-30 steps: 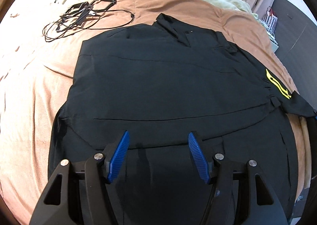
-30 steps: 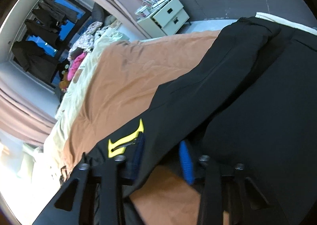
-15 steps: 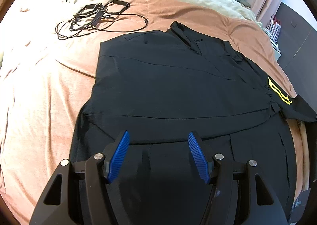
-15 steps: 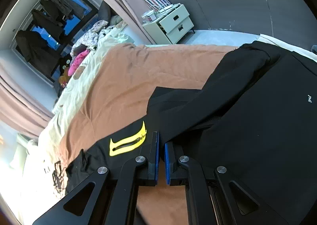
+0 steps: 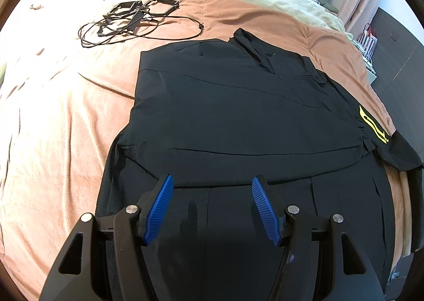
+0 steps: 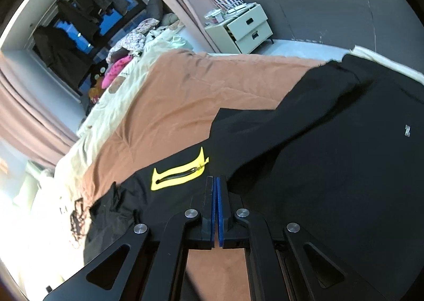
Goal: Fold large clothes
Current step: 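Fold the yellow-striped sleeve across the jacket body with the right tool, release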
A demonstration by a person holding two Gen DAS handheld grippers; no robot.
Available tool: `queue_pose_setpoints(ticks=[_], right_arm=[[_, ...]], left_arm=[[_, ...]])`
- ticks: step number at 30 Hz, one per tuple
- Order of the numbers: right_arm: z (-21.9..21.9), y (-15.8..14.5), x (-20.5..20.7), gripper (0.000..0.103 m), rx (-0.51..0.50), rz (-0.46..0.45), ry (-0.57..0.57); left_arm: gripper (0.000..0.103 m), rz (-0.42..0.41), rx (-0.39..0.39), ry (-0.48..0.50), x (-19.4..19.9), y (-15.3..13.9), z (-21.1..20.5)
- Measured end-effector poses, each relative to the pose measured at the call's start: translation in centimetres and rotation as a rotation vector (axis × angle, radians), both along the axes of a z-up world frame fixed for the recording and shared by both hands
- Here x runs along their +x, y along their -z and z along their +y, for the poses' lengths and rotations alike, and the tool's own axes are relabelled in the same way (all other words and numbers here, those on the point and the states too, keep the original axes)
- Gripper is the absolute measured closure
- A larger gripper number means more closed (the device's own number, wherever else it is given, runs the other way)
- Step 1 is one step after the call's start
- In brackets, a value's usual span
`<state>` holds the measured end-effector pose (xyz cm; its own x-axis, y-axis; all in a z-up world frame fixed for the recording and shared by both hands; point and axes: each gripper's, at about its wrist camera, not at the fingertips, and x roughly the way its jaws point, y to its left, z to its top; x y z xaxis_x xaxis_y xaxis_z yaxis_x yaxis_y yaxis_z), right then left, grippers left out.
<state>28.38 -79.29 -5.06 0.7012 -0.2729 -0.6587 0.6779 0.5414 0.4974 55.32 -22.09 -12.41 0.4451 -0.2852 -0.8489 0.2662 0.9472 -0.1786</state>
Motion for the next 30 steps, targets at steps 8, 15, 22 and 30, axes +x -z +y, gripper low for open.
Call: queue_pose_setpoints(ticks=[8, 15, 22, 30], right_arm=[[2.2, 1.8, 1.6, 0.036, 0.08, 0.001, -0.046], [1.9, 6.8, 5.5, 0.054, 0.193, 0.029, -0.059], [1.1, 5.2, 7.1, 0.099, 0.078, 0.026, -0.008], [7.0, -1.5, 11.4, 0.099, -0.034, -0.092, -0.178]], left_arm=[[0.04, 0.016, 0.01, 0.002, 0.1, 0.9, -0.1], [0.04, 0.023, 0.016, -0.009, 0.5, 1.3, 0.6], [0.04, 0.027, 0.014, -0.034, 0.8, 1.6, 2.1], [0.04, 0.004, 0.006, -0.066, -0.1, -0.3, 4.8]])
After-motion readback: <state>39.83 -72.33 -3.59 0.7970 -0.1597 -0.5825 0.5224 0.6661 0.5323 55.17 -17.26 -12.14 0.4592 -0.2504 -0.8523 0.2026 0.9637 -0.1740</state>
